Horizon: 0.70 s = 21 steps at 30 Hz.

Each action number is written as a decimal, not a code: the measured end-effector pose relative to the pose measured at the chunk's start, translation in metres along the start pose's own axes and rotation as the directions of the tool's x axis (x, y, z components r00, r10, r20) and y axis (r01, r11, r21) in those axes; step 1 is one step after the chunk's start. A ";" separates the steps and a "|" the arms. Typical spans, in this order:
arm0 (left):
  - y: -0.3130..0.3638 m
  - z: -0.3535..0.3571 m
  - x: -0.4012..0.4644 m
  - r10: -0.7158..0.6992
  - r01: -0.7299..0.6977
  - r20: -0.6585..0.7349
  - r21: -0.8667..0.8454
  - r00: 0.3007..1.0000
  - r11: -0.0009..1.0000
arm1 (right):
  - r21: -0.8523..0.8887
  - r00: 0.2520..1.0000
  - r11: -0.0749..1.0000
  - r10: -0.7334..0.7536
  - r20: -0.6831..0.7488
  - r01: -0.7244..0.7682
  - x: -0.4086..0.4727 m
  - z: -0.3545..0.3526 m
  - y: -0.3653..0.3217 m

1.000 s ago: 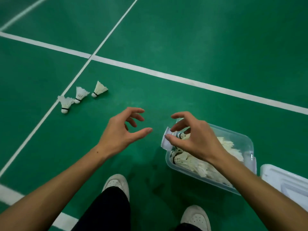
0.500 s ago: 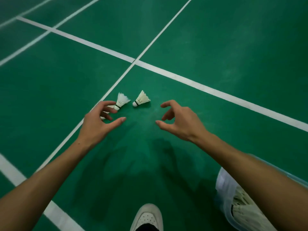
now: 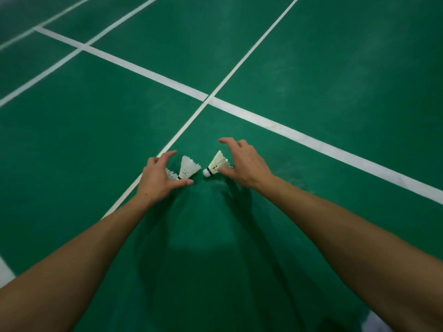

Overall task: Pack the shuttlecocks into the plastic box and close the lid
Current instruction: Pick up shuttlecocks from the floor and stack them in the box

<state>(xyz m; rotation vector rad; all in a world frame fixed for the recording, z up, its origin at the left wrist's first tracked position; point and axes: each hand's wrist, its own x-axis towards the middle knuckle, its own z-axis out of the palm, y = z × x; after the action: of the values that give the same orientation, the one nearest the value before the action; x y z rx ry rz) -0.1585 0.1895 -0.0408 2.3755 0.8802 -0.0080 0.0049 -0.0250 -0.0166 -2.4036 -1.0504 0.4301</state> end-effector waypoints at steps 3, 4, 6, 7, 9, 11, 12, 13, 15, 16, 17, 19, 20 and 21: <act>0.002 0.017 0.010 0.020 -0.019 -0.008 0.029 1.000 0.999 | 0.025 1.000 1.000 -0.017 0.020 0.016 0.010 0.015 0.005; 0.004 0.020 0.011 0.026 -0.027 0.002 0.046 1.000 0.999 | 0.032 0.999 0.999 -0.024 0.020 0.024 0.011 0.019 0.007; 0.006 0.024 0.009 0.045 -0.046 0.015 0.089 0.999 0.995 | 0.049 0.999 0.998 -0.034 0.020 0.033 0.008 0.023 0.010; 0.008 0.025 0.007 0.057 -0.059 0.018 0.104 0.998 0.993 | 0.055 0.999 0.998 -0.034 0.013 0.033 0.005 0.024 0.011; 0.012 0.025 -0.001 0.085 -0.087 0.015 0.111 0.996 0.990 | 0.070 0.999 0.997 -0.037 -0.013 0.038 -0.005 0.019 0.015; 0.022 0.022 -0.013 0.117 -0.116 -0.003 0.083 0.993 0.990 | 0.113 0.998 0.992 -0.048 -0.042 0.053 -0.020 0.008 0.019; 0.029 0.019 -0.021 0.138 -0.137 -0.015 0.063 0.990 0.989 | 0.145 0.997 0.988 -0.051 -0.056 0.059 -0.030 0.000 0.021; 0.037 0.016 -0.030 0.166 -0.165 -0.024 0.043 0.986 0.985 | 0.176 0.996 0.982 -0.052 -0.071 0.064 -0.042 -0.009 0.024; 0.057 0.009 -0.053 0.237 -0.237 -0.026 0.005 0.971 0.972 | 0.242 0.993 0.968 -0.047 -0.112 0.073 -0.071 -0.028 0.030; 0.068 0.006 -0.065 0.273 -0.273 -0.018 -0.016 0.962 0.962 | 0.278 0.989 0.958 -0.039 -0.140 0.077 -0.088 -0.039 0.033; 0.079 0.004 -0.078 0.306 -0.306 -0.010 -0.039 0.952 0.951 | 0.311 0.985 0.947 -0.028 -0.168 0.080 -0.107 -0.050 0.035; 0.105 0.003 -0.104 0.367 -0.366 0.008 -0.076 0.930 0.928 | 0.351 0.976 0.933 -0.006 -0.216 0.083 -0.149 -0.071 0.037; 0.119 0.004 -0.118 0.397 -0.394 0.014 -0.094 0.918 0.914 | 0.362 0.972 0.929 0.004 -0.237 0.084 -0.172 -0.081 0.037; 0.132 0.005 -0.133 0.426 -0.422 0.015 -0.116 0.904 0.899 | 0.372 0.966 0.924 0.015 -0.256 0.084 -0.195 -0.091 0.036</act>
<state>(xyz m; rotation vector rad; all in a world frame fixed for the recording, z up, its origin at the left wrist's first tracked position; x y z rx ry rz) -0.1828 0.0290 0.0531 2.4042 0.3174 0.1617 -0.0598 -0.2200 0.0579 -2.0255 -0.8079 0.2720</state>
